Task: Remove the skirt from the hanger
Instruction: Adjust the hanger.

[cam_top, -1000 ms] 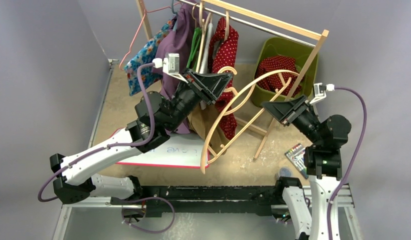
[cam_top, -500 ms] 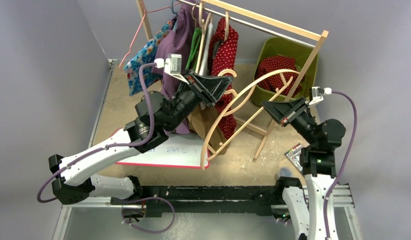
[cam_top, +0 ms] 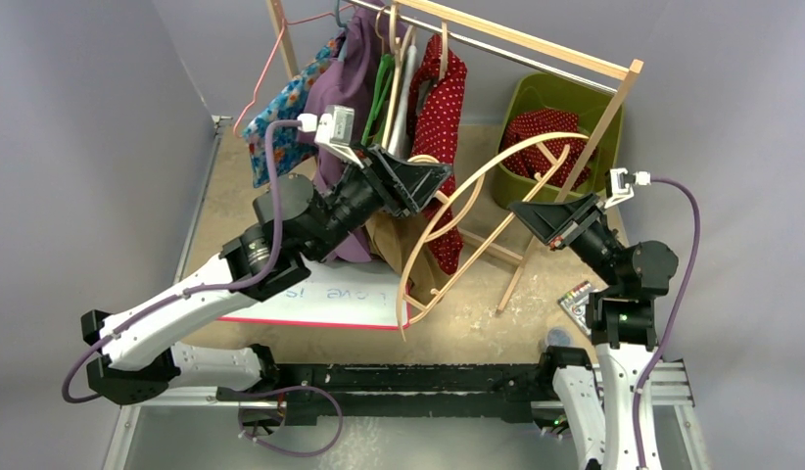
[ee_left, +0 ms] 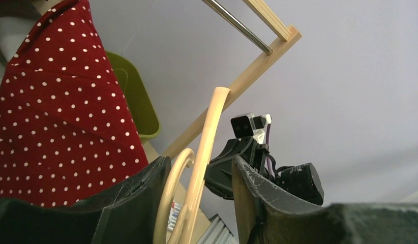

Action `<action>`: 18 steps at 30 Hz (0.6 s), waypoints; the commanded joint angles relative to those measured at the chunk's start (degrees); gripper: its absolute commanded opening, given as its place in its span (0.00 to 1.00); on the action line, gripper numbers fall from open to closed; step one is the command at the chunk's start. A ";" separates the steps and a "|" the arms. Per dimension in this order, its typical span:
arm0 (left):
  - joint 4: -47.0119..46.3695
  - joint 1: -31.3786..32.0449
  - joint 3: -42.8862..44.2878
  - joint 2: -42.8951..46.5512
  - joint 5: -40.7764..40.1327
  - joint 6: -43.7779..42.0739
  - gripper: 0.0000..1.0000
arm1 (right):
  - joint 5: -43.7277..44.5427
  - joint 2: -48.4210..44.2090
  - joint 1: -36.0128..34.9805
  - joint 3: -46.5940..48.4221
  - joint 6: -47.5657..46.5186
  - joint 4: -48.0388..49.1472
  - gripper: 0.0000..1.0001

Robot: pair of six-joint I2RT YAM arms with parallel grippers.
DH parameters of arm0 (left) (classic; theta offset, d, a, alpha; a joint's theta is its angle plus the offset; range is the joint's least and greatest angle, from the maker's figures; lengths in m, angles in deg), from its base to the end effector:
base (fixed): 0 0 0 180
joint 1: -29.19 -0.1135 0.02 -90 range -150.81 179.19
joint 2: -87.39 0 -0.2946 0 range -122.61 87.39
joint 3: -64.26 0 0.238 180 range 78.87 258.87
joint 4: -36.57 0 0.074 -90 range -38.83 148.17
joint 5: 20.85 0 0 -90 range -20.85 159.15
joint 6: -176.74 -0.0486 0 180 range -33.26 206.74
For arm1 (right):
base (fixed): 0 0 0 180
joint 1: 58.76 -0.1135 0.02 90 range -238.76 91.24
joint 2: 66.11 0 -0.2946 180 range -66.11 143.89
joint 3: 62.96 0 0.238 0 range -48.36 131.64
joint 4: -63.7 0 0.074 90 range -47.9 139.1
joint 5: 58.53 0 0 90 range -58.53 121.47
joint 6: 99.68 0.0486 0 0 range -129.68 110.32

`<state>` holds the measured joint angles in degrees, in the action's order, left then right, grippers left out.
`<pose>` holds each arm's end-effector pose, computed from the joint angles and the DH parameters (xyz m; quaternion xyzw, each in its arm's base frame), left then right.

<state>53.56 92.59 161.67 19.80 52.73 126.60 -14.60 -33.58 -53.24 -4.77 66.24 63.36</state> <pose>0.1161 -0.2011 0.5310 0.0166 0.6271 -0.5513 0.5501 0.0865 0.0268 0.4210 0.0706 0.5888 0.6192 0.5147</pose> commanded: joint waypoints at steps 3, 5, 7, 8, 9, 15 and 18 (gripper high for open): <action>3.18 0.14 -0.80 7.96 0.13 -2.20 0.64 | 0.19 -0.73 -0.17 -0.33 -1.38 3.59 0.00; 5.45 0.15 -1.52 10.66 -1.05 -3.59 0.79 | -0.19 -0.34 -0.20 -0.40 -1.34 4.08 0.00; 8.10 0.15 -2.76 13.45 -1.96 -4.66 0.94 | -0.22 -0.03 -0.19 -0.41 -1.41 4.24 0.00; 9.20 0.15 -3.61 14.73 -2.43 -5.10 0.99 | -0.25 -0.03 -0.19 -0.47 -1.34 4.39 0.00; 10.15 0.14 -4.58 16.02 -2.59 -5.40 1.00 | -0.33 -0.08 -0.18 -0.60 -1.21 4.70 0.00; 15.89 0.15 -10.84 20.48 -2.46 -3.16 1.00 | -0.53 -0.25 -0.17 -0.62 -1.48 5.62 0.00; 16.12 0.12 -14.09 19.93 1.84 -0.53 1.00 | -0.57 -0.26 -0.16 -0.61 -1.62 5.51 0.00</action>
<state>66.15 92.59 151.90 41.79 50.50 123.60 -14.60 -33.52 -53.24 -5.64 65.68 65.26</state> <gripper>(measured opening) 0.997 0.041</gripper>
